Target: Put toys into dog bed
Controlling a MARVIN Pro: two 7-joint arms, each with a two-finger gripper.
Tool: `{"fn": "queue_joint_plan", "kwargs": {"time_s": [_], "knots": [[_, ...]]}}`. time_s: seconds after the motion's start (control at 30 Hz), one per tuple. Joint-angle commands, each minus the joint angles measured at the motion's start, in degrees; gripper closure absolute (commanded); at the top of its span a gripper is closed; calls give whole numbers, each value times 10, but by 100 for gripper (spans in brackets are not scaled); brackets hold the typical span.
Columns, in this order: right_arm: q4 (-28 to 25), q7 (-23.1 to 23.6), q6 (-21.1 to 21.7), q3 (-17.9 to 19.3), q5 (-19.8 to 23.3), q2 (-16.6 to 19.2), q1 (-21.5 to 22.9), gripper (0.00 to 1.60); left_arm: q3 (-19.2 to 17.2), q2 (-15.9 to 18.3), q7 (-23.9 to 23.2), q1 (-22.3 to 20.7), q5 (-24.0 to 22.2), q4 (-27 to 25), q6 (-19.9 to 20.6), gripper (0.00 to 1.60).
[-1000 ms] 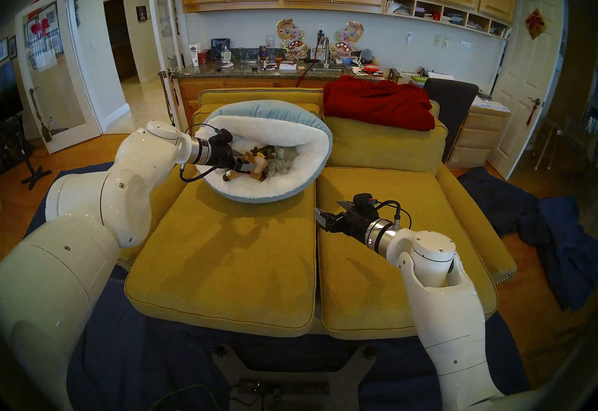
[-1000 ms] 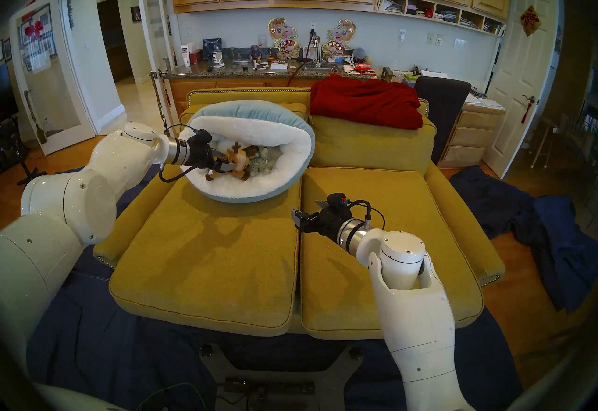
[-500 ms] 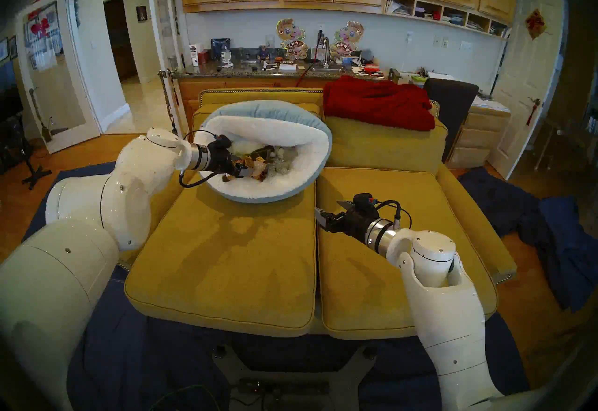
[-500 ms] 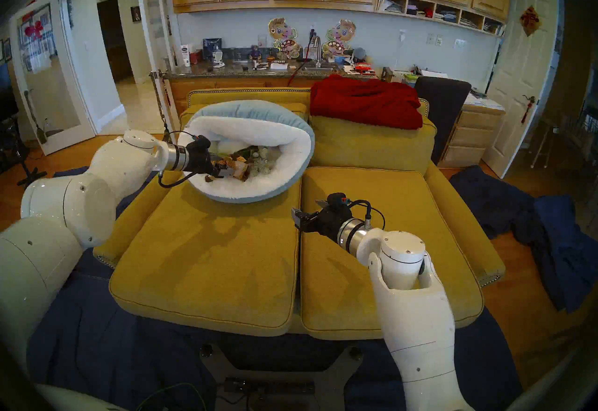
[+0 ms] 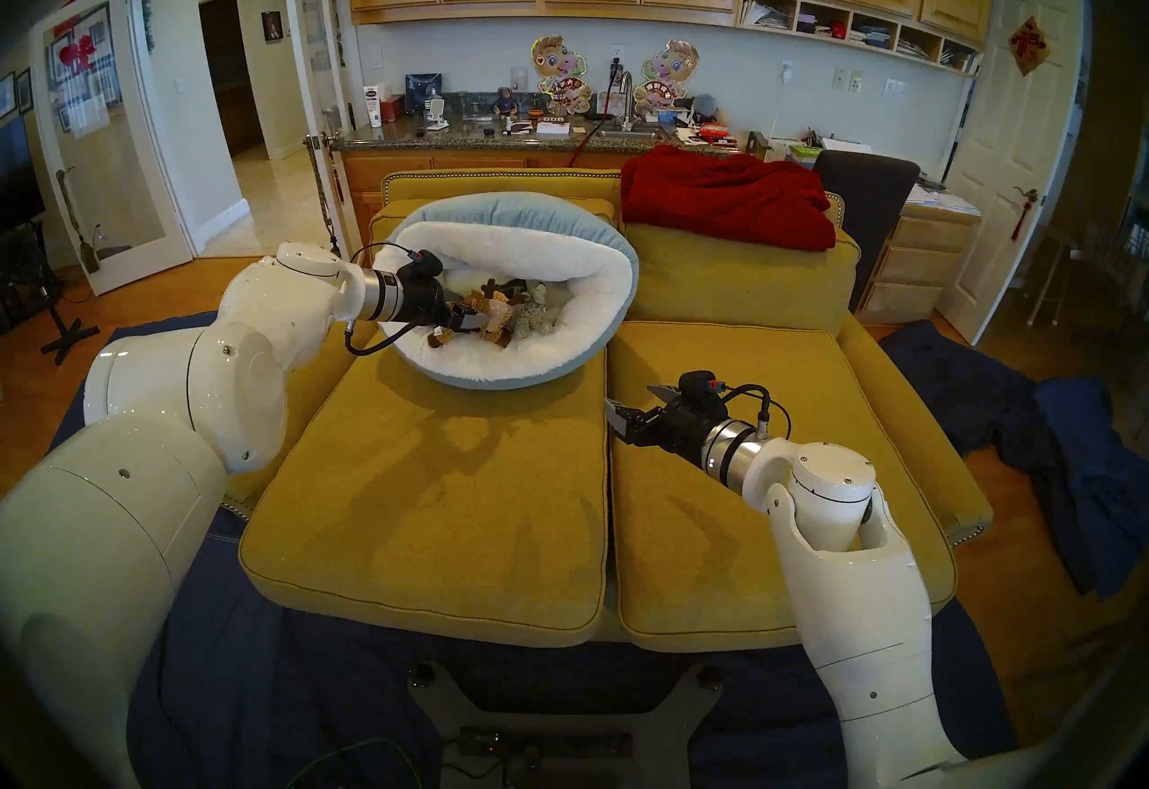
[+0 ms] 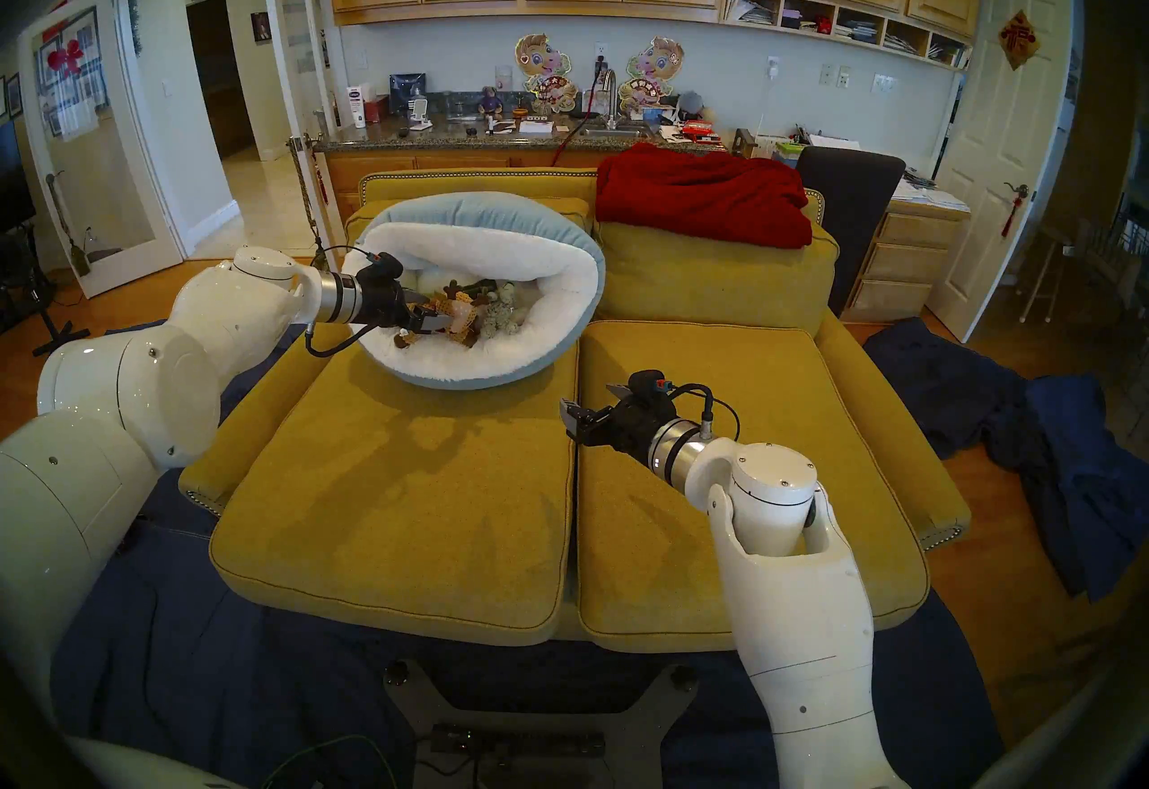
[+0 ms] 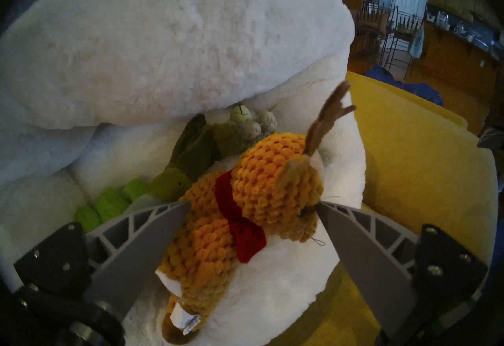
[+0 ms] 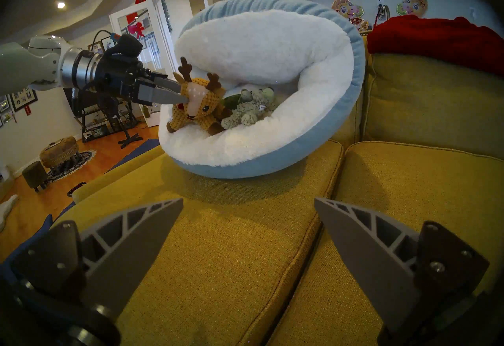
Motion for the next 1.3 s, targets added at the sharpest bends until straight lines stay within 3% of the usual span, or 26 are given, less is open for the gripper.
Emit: {"fn": "queue_joint_plan", "kwargs": {"time_s": [0.0,0.4,1.03,1.27], "knots": [[-19,1,-1,0,1,-1,12,0,-16,9,-33,-48,-17,-13,3,0],[-21,2,0,1,-1,-3,12,0,-25,22,-92,-47,-19,-12,-3,0],[-23,4,3,3,-5,-6,11,0,-19,29,-116,-26,-7,0,-22,0],[-23,5,3,4,-7,-7,11,0,-15,34,-176,-21,-3,3,-37,0]]}}
